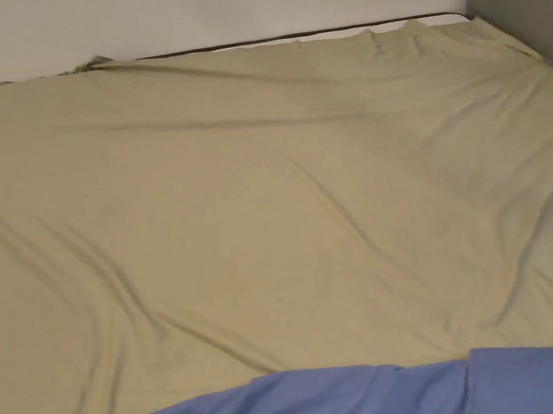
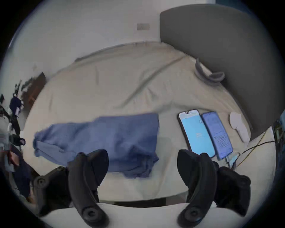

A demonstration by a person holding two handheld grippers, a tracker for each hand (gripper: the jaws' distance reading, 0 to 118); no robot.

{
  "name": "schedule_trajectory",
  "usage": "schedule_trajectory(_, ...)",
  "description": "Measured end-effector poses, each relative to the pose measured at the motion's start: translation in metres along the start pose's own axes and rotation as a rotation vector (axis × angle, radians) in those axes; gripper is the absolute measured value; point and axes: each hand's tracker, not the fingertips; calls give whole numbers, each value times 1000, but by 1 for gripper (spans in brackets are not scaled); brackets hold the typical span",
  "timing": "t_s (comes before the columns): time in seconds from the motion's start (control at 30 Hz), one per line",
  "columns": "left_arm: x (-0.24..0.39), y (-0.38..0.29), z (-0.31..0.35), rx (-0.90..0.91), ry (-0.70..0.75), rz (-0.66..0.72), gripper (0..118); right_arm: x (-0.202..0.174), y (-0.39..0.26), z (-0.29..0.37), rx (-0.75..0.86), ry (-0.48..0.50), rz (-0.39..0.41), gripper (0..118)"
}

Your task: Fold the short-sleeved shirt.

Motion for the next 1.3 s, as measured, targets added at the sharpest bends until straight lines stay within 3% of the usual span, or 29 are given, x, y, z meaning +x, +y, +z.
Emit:
schedule_trajectory(0.07,-4,-18,33,90,-45,50,84,-22,4,29,11,53,56,98)
schedule_trajectory(0.1,-6,-27,42,138,-140,62,70,-36,3,38,33,72,122,83)
schedule_trajectory(0.13,-11,-31,44,150,-245,73,27,-49,1,40,75,46,171,38)
schedule_trajectory(0.17,-19,-36,41,155,-360,158,0,-62,0,42,108,10,176,2)
schedule_trajectory(0.2,-24,-40,30,141,-443,242,0,-71,-2,43,135,22,180,2)
schedule_trajectory(0.3,-34,-40,3,103,-482,214,0,-93,-3,34,94,144,183,2)
schedule_trajectory(0.4,-75,-37,-49,62,-759,394,0,-112,-7,31,70,192,200,2)
schedule_trajectory(0.43,-90,-38,-67,62,-875,445,9,-118,-8,27,65,204,202,2)
schedule_trajectory(0.47,-105,-41,-82,36,-973,514,46,-126,-9,26,48,224,202,2)
schedule_trajectory(0.5,-115,-42,-102,5,-1016,556,94,-133,-11,25,32,252,205,2)
schedule_trajectory(0.53,-124,-40,-120,-21,-1041,553,97,-140,-13,23,23,267,207,2)
schedule_trajectory(0.63,-159,-34,-164,-75,-876,555,97,-162,-16,20,1,292,229,2)
schedule_trajectory(0.7,-163,-28,-199,-174,-876,571,96,-174,-18,15,-10,310,246,2)
schedule_trajectory(0.73,-134,-34,-212,-219,-919,570,95,-181,-17,14,-19,322,252,2)
schedule_trajectory(0.77,-127,-32,-215,-178,-1078,584,96,-185,-17,14,-21,330,256,2)
schedule_trajectory(0.8,-113,-28,-223,-163,-1149,574,95,-189,-17,12,-21,342,259,2)
schedule_trajectory(0.83,-90,-21,-231,-197,-1110,513,94,-192,-16,10,-25,355,259,2)
schedule_trajectory(0.87,-74,-16,-238,-180,-1192,462,89,-195,-16,8,-30,368,258,2)
schedule_trajectory(0.93,-37,-8,-252,-158,-1203,462,57,-200,-15,5,-33,393,256,2)
schedule_trajectory(0.97,-25,-6,-253,-138,-1166,473,29,-201,-14,4,-34,396,257,2)
schedule_trajectory(1.0,-33,-5,-255,-141,-1121,517,16,-203,-14,4,-34,396,257,2)
schedule_trajectory(1.13,-49,-22,-251,-143,-1247,642,16,-202,-14,5,-38,399,275,2)
schedule_trajectory(1.3,-108,-29,-213,-50,-1147,672,15,-205,-12,4,-40,402,294,2)
